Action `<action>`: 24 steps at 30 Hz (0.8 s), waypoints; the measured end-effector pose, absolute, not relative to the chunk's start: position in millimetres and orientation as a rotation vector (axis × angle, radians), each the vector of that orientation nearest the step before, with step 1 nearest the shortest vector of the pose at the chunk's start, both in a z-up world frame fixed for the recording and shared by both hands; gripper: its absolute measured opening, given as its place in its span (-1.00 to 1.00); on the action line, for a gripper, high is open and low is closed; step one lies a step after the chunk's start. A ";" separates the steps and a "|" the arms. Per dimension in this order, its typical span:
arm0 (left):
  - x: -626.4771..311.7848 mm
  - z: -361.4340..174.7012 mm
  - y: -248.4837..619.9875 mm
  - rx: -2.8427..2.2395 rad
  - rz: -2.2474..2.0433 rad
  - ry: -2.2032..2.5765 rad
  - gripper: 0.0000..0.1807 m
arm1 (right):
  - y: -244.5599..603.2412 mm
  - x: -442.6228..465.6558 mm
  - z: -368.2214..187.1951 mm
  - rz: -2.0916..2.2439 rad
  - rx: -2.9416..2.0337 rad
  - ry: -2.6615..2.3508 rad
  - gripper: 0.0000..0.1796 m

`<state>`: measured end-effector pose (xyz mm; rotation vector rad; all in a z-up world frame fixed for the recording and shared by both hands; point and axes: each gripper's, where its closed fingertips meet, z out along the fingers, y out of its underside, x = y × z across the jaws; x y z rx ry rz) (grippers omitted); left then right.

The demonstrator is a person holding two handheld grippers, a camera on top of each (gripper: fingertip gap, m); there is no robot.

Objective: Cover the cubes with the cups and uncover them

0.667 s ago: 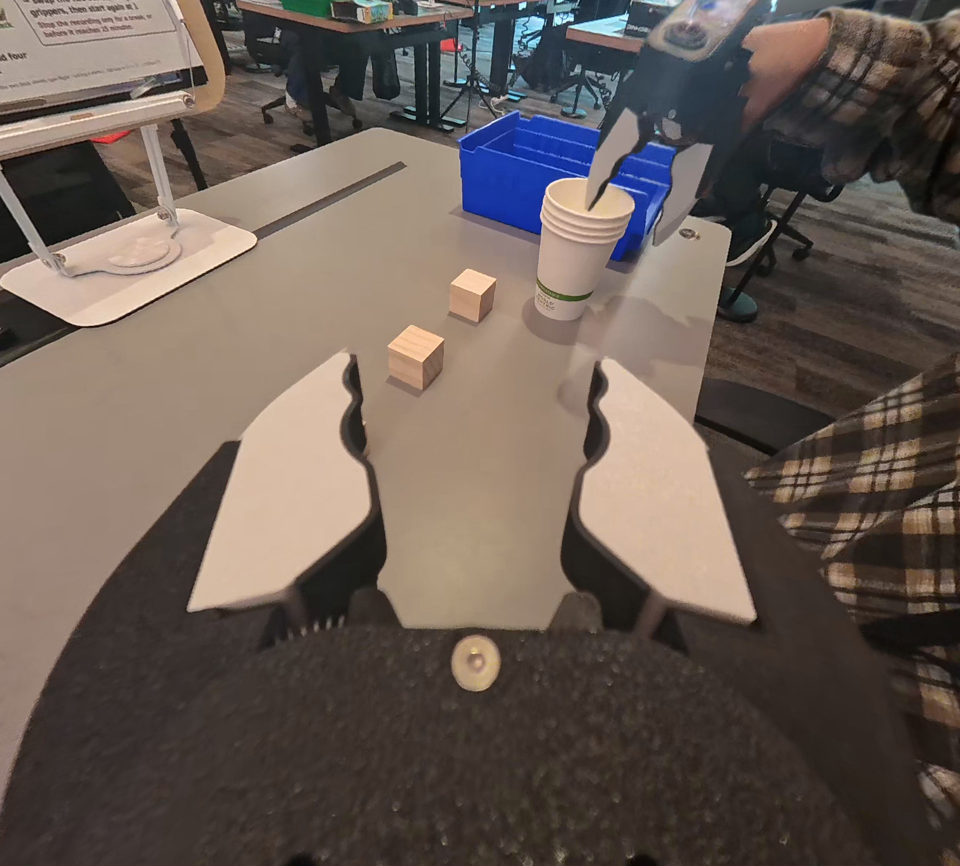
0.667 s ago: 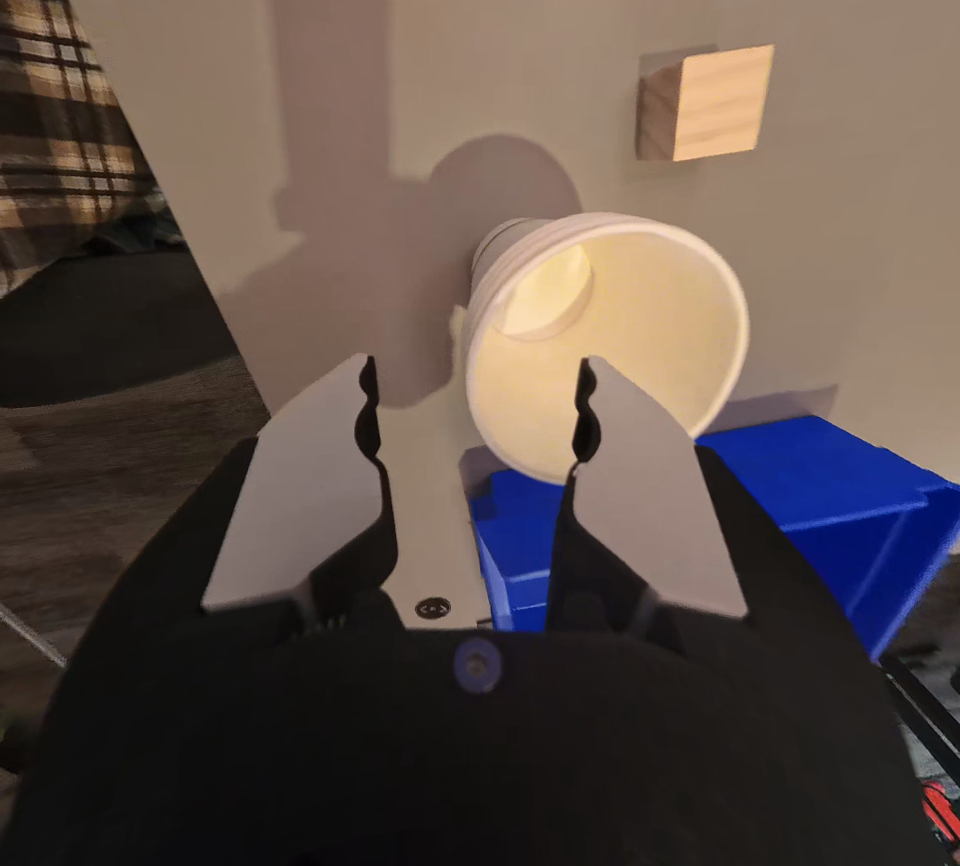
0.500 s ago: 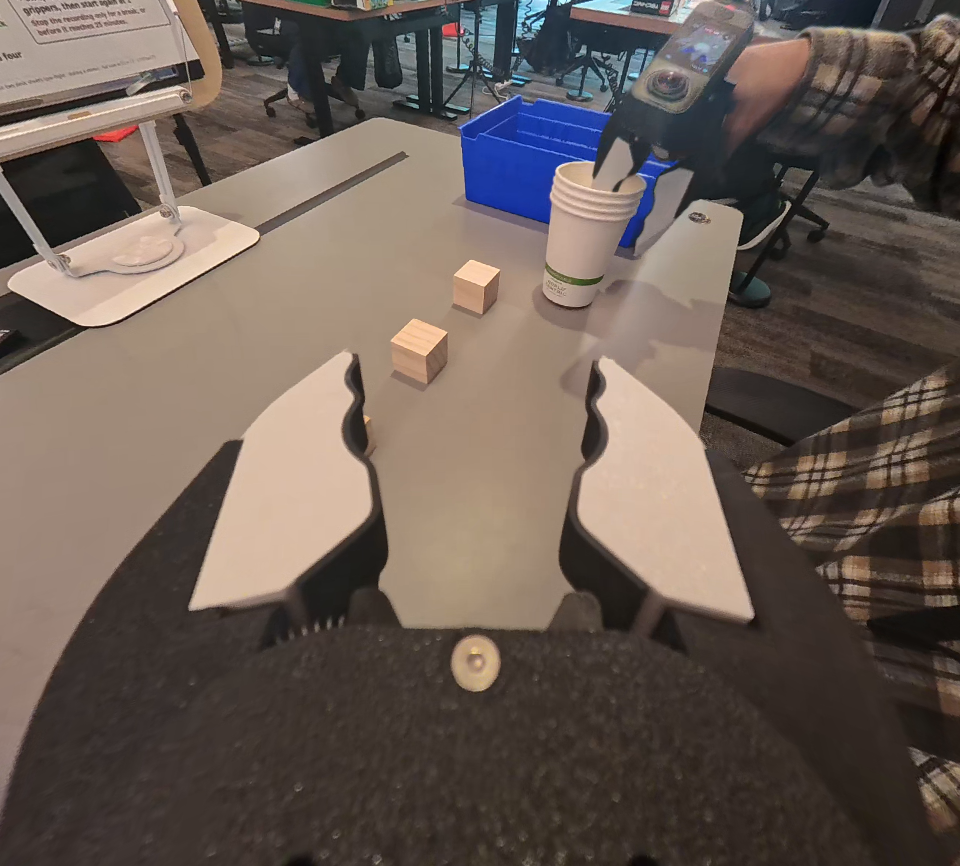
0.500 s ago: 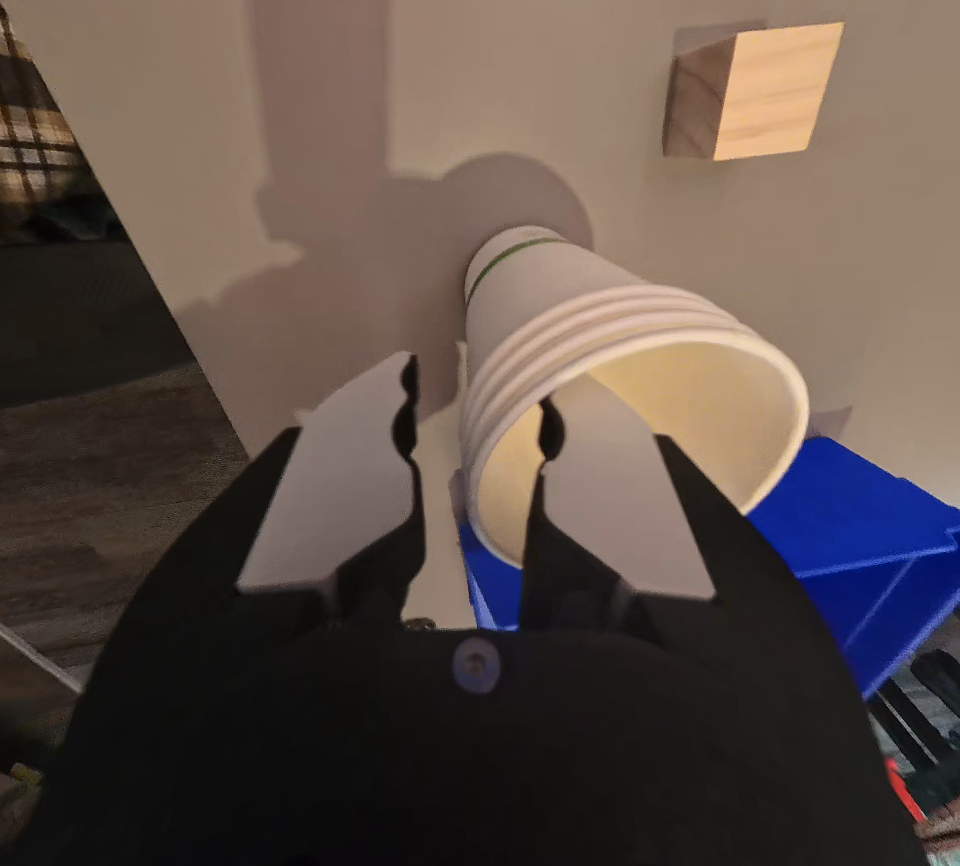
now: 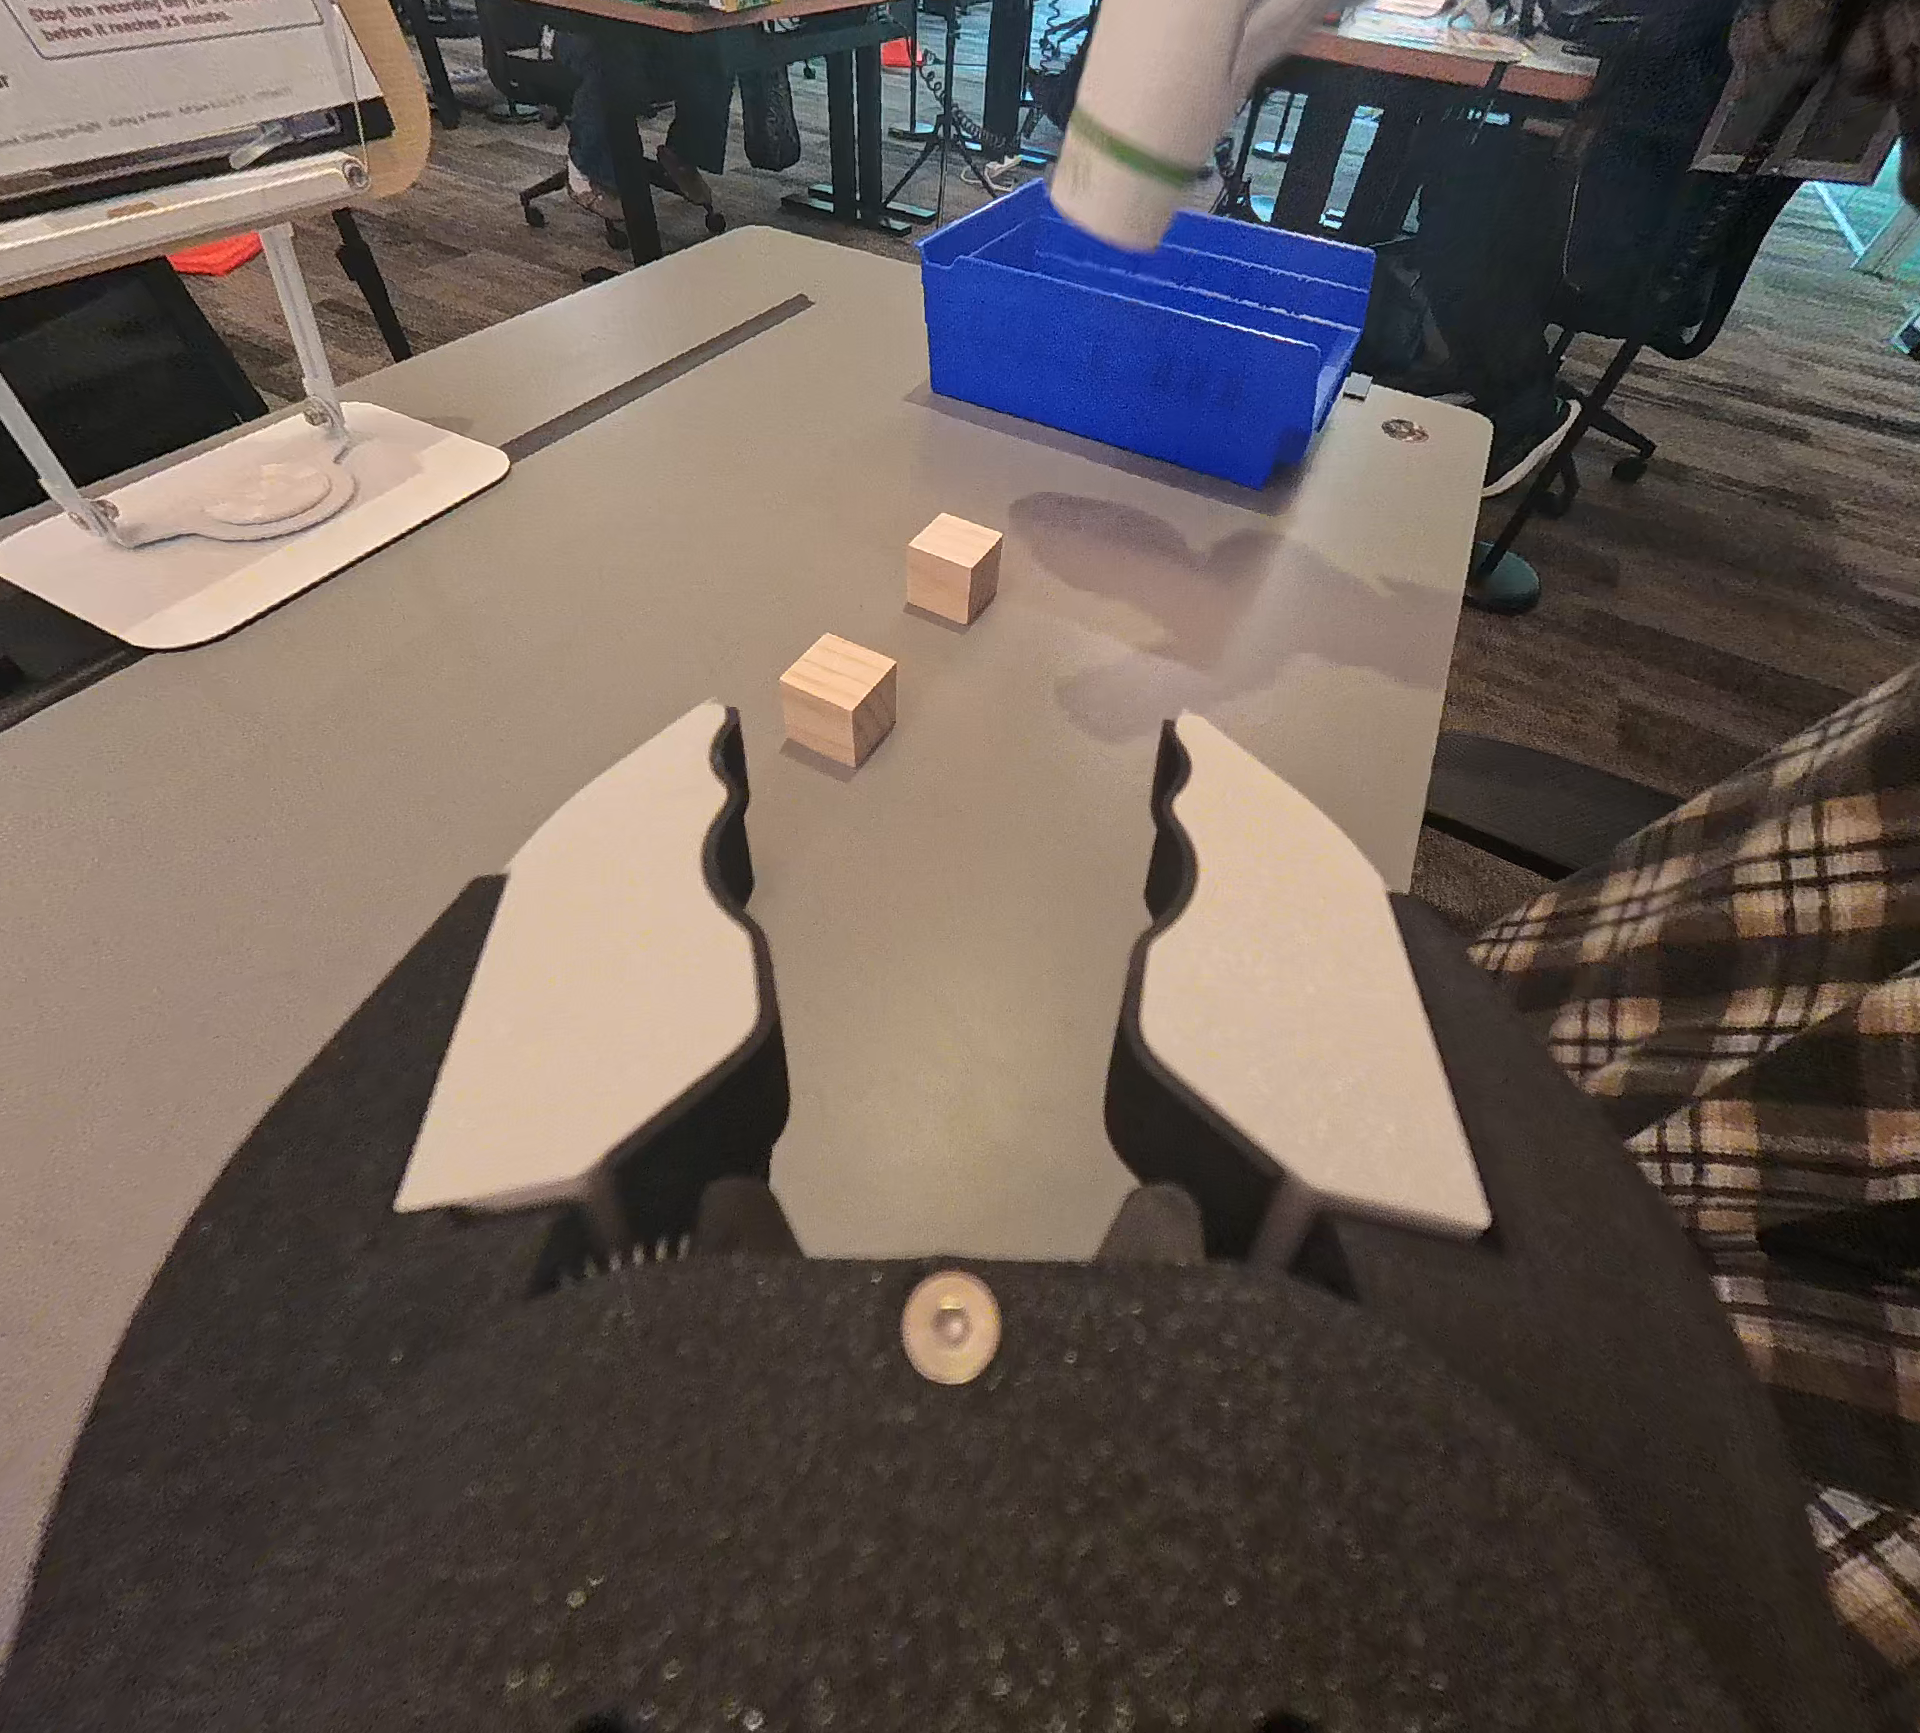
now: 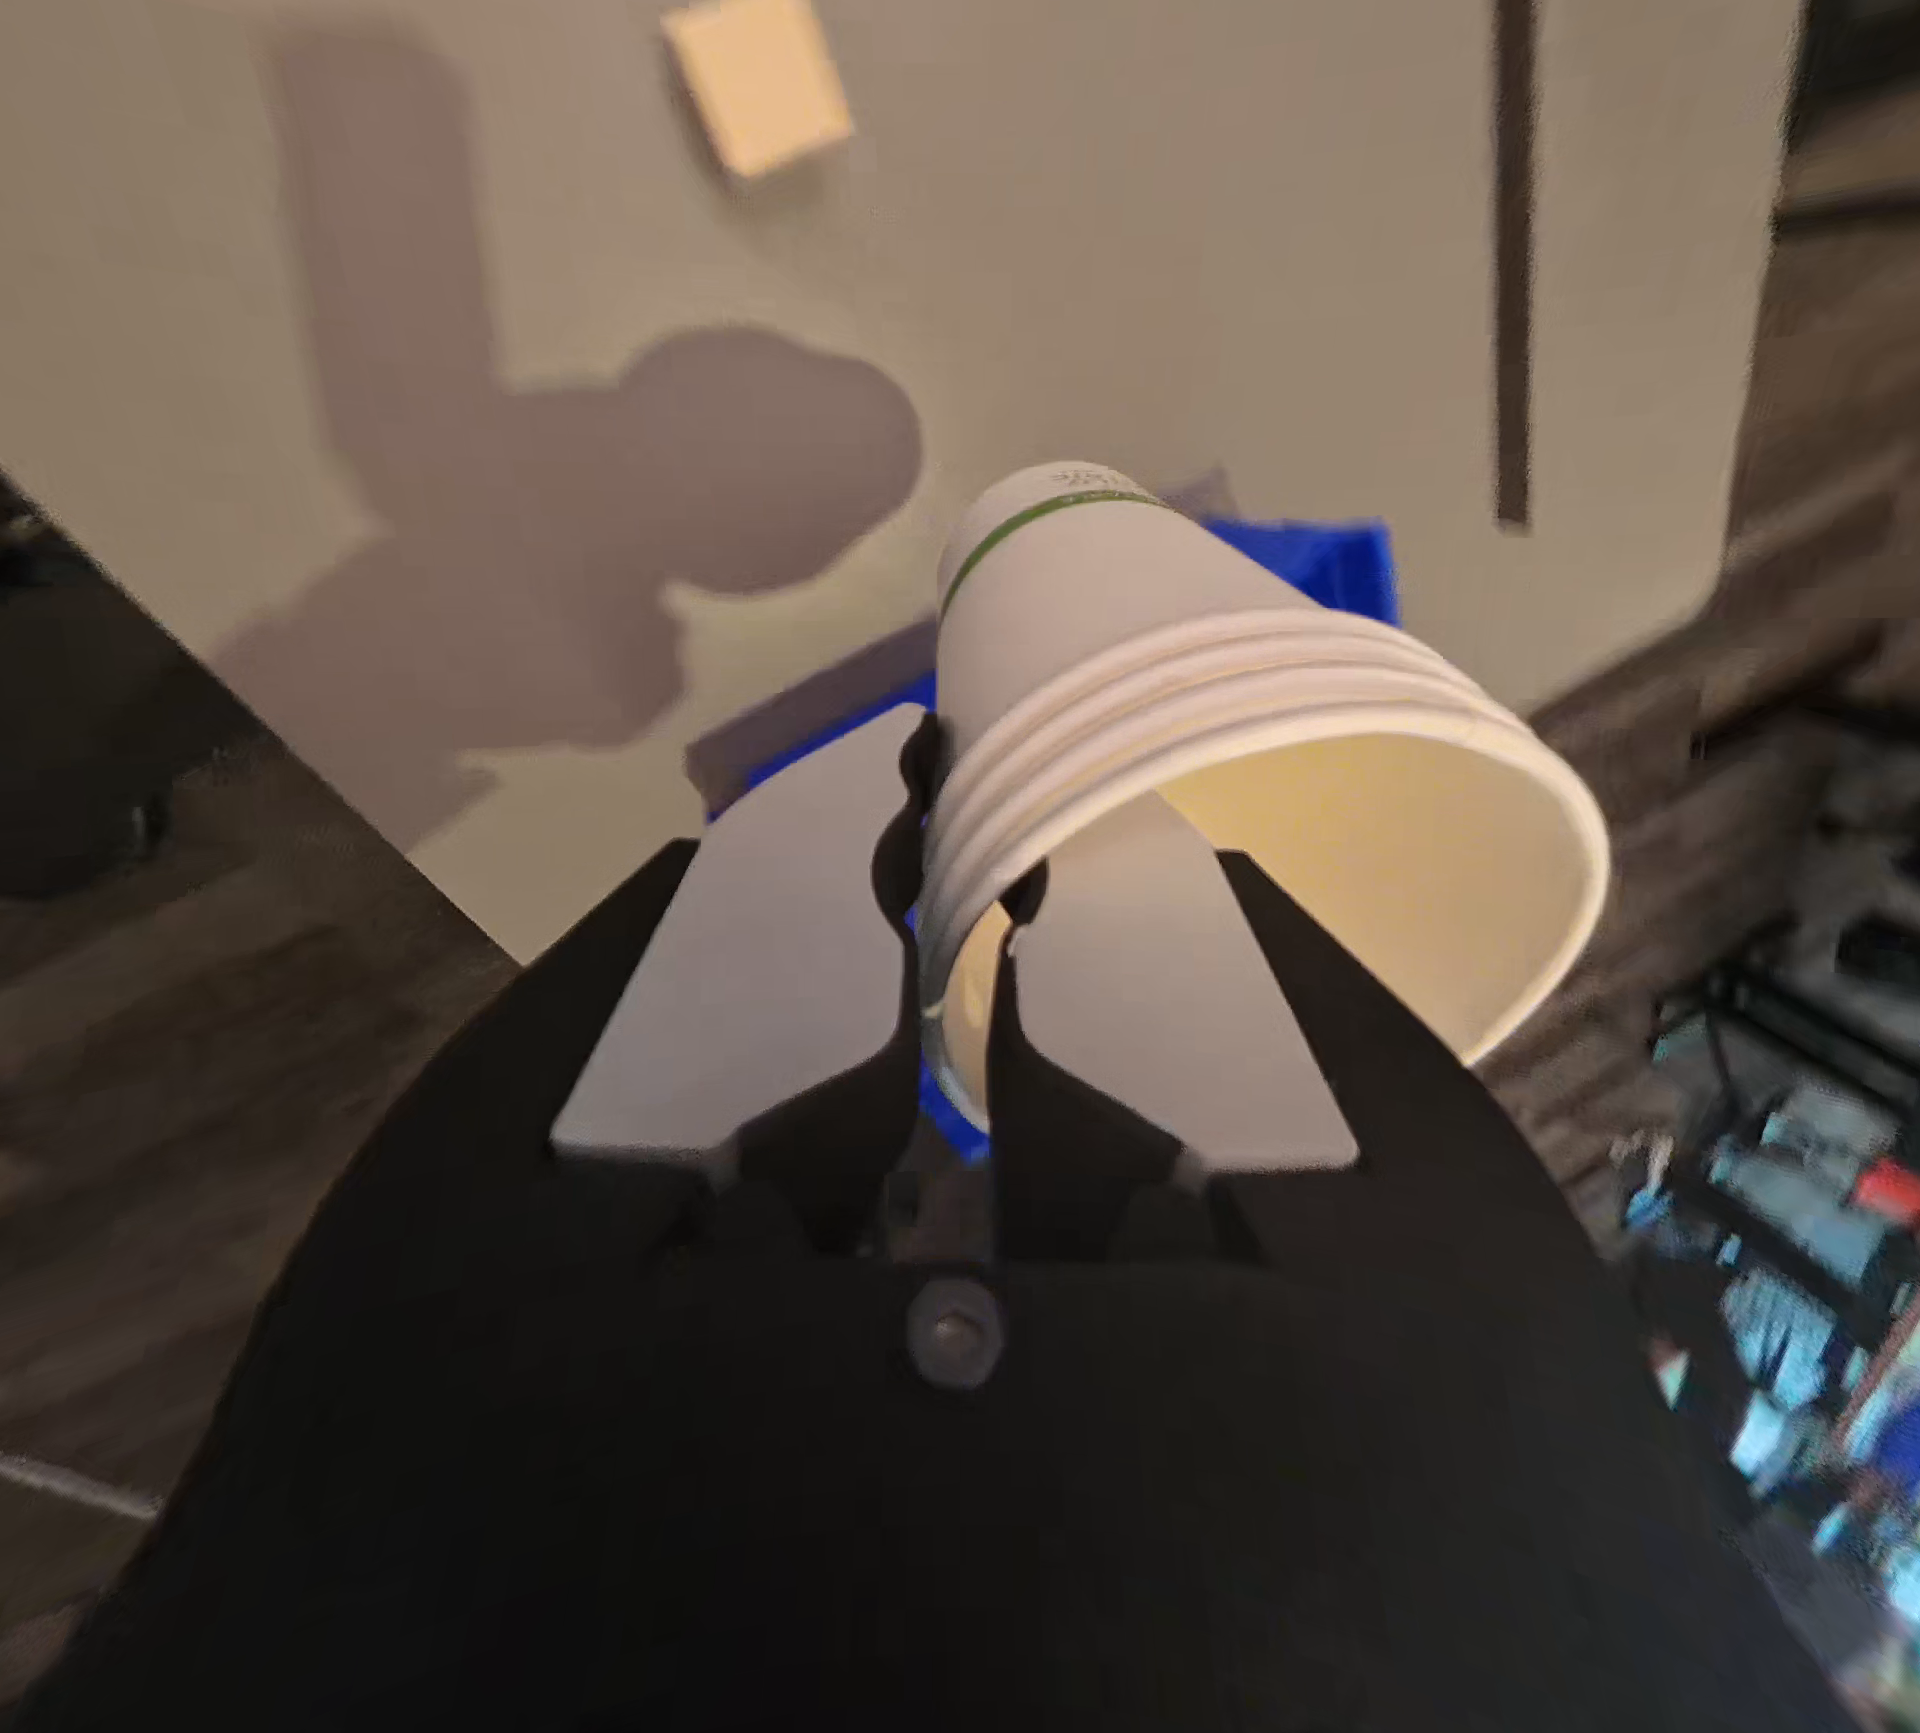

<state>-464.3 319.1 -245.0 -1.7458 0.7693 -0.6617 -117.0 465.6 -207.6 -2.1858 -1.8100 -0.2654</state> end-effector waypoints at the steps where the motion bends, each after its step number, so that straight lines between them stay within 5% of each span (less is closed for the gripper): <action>1: -463.6 -245.9 320.0 -1.746 -0.663 0.770 -0.18 | 479.4 -102.3 -197.5 -0.304 -2.253 -1.734 -0.92; 10: -452.8 -266.4 329.3 -1.797 -0.651 0.814 -0.19 | 567.1 2.7 -254.8 -0.359 -2.786 -1.270 -0.92; 24: -446.2 -286.4 343.0 -1.847 -0.659 0.840 -0.20 | 606.5 19.8 -343.5 -0.237 -2.933 -1.172 -0.92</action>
